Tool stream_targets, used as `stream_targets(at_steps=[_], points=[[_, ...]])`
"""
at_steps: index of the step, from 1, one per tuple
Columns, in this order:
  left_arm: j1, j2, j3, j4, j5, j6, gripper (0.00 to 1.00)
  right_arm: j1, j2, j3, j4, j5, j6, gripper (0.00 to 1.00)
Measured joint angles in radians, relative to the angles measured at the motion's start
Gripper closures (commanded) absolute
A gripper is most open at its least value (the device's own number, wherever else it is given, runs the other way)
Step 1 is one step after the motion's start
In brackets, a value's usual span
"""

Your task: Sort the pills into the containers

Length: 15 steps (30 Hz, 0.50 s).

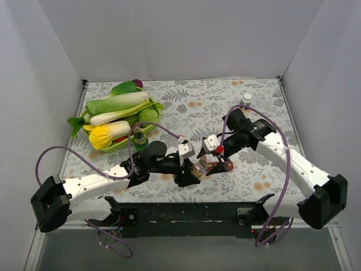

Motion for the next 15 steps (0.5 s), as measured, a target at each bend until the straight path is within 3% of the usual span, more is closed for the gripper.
stream_targets(at_steps=[6,10,15], points=[[0.002,-0.032,0.007,-0.027,-0.043,0.005,1.00,-0.013,0.012,0.028,0.018,0.037,0.115,0.13],[0.002,-0.032,0.008,-0.051,-0.055,0.004,1.00,-0.112,-0.047,0.029,0.037,0.018,0.185,0.03],[0.002,-0.055,-0.001,-0.064,-0.093,0.005,1.00,-0.190,-0.168,0.019,0.110,0.001,0.334,0.02]])
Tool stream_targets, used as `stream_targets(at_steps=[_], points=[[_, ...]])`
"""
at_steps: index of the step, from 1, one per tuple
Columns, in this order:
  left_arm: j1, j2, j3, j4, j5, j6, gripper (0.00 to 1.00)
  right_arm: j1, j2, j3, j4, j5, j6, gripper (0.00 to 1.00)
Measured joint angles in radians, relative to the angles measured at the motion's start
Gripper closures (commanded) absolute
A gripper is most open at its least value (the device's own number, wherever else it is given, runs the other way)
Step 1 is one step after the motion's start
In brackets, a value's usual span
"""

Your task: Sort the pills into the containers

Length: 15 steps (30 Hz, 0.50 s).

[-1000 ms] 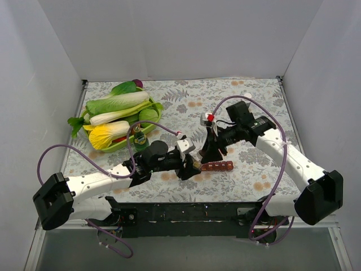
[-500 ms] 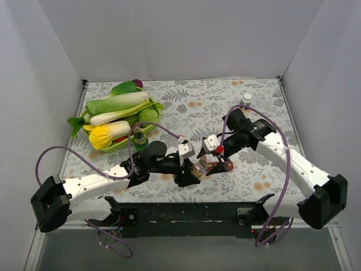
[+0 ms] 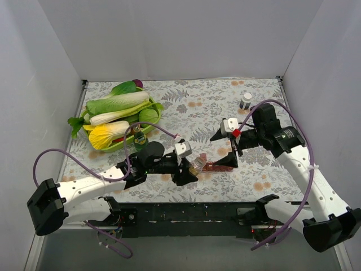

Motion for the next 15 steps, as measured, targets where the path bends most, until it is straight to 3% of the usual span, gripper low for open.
stream_targets(at_steps=[11,15], points=[[0.000,-0.079,-0.002,-0.003,-0.169,0.013,1.00,-0.026,-0.021,-0.290,0.402,-0.145,0.584,0.09],[0.000,-0.073,-0.002,0.006,-0.210,0.021,1.00,-0.026,-0.006,-0.299,0.513,-0.159,0.762,0.12]])
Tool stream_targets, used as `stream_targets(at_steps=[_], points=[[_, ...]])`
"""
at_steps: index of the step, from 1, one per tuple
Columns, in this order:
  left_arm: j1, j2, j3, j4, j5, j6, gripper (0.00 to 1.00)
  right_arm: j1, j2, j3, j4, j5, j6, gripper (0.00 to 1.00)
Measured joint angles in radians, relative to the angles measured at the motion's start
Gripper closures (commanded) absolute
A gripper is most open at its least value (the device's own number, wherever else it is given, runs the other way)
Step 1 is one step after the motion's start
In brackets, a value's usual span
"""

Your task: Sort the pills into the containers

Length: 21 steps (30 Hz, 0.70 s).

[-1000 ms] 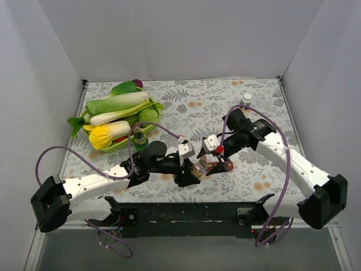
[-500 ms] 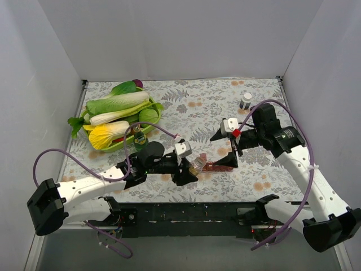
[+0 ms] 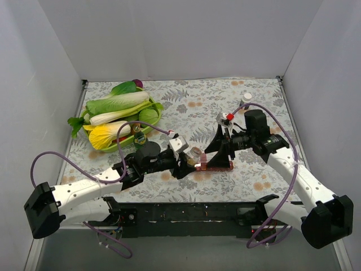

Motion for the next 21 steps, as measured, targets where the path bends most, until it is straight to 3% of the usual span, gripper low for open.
stream_targets(at_steps=[12,18,21], points=[[-0.013,0.100,0.003,0.008,-0.094,0.044,1.00,0.066,0.157,0.151,-0.020,0.152,0.268,0.08],[-0.015,0.159,0.028,0.012,-0.100,0.051,1.00,0.097,0.184,0.158,-0.042,0.248,0.315,0.18],[-0.016,0.183,0.034,0.029,-0.098,0.050,1.00,0.103,0.196,0.169,-0.064,0.287,0.315,0.41]])
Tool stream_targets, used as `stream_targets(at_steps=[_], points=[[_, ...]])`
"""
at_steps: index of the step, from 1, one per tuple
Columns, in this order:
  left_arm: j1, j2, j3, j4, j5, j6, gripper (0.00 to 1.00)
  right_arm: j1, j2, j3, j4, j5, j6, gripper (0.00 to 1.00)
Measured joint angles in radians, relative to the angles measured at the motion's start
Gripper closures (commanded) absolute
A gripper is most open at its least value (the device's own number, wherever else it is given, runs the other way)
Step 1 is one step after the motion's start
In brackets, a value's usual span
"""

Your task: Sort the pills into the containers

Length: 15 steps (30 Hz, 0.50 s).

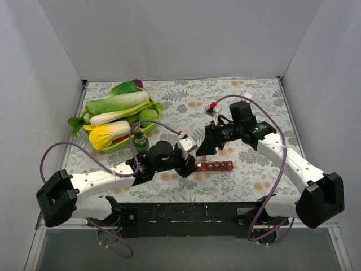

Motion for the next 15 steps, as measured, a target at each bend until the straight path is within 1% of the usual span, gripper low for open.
stream_targets(at_steps=[1,3,4,7,11,13,15], points=[[0.000,0.004,0.000,0.005,0.001,-0.001,1.00,0.000,0.003,0.004,-0.005,0.011,-0.002,0.57],[0.000,0.005,0.000,0.010,0.005,-0.002,1.00,0.000,0.009,0.011,-0.010,0.035,-0.013,0.67],[0.000,0.005,0.000,0.010,0.006,-0.004,1.00,0.000,0.010,0.013,-0.018,0.039,-0.011,0.74],[0.000,0.005,0.000,0.009,0.006,-0.005,1.00,0.000,0.010,0.018,-0.031,0.050,-0.026,0.82],[0.000,-0.011,-0.011,0.025,0.011,-0.001,1.00,0.002,0.010,0.033,-0.052,0.023,-0.077,0.87],[0.000,-0.034,-0.027,0.032,0.031,0.010,1.00,0.013,0.010,0.044,-0.072,-0.008,-0.148,0.89],[0.000,-0.055,-0.039,0.025,0.067,0.024,1.00,0.033,0.010,0.054,-0.101,-0.046,-0.263,0.89]])
